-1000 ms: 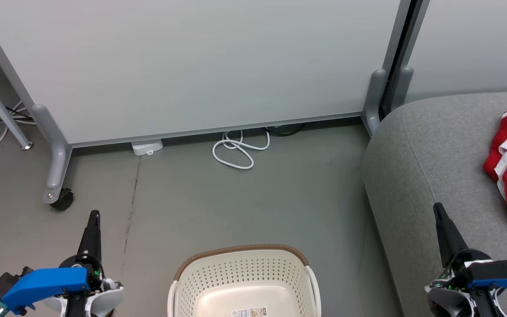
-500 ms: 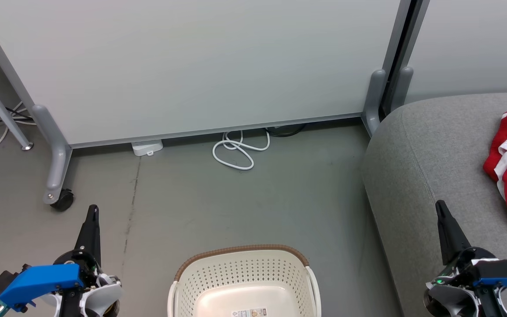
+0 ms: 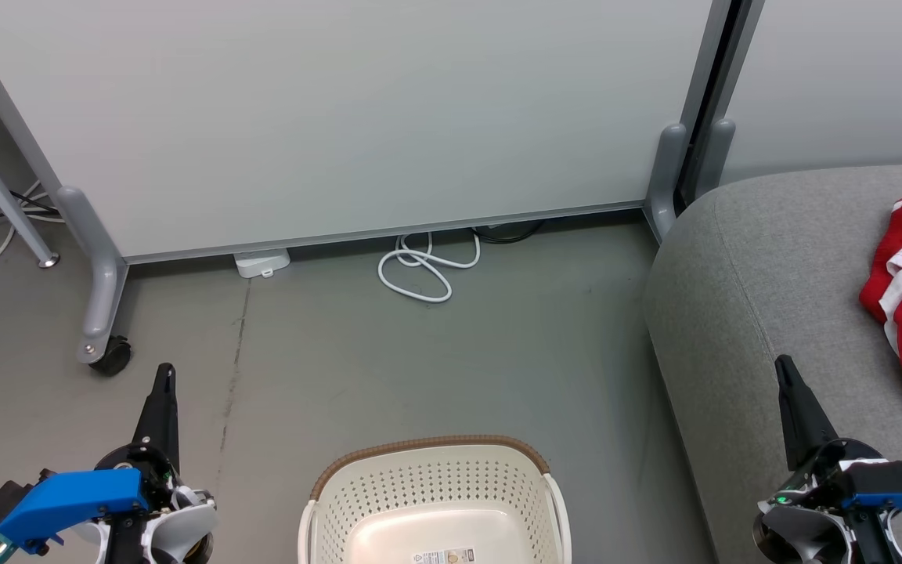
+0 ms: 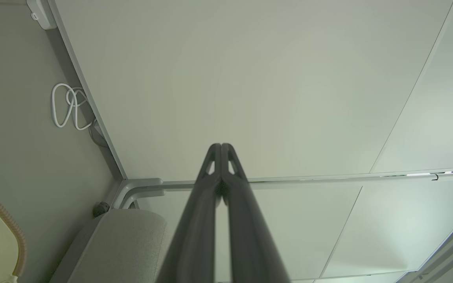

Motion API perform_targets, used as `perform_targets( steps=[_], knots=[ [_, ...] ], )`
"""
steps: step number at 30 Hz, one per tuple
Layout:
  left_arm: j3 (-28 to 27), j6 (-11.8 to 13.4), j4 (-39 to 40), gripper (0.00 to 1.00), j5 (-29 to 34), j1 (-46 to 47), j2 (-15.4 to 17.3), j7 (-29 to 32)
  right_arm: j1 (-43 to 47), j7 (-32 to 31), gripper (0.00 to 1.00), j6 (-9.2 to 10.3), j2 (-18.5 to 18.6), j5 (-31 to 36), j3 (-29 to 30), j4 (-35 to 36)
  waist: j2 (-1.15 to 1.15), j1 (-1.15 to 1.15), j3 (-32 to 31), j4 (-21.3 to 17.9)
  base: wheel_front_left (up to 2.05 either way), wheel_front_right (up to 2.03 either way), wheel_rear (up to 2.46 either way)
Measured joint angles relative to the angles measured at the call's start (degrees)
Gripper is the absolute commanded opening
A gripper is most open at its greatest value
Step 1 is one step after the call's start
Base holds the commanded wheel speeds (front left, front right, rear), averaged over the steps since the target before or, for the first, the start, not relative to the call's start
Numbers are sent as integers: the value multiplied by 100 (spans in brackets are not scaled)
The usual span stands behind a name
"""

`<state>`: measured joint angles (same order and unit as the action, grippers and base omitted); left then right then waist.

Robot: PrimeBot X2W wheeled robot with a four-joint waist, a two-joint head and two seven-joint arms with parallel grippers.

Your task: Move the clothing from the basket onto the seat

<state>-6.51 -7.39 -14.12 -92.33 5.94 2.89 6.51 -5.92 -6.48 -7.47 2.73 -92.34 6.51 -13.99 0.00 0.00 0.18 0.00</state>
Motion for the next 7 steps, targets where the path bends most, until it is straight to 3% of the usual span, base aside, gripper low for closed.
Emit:
perform_targets(
  steps=[7],
  knots=[
    [0,0,0,0,0,0,0,0,0,0,0,0,0,0,0,0,0,0,0,0,0,0,0]
  ],
)
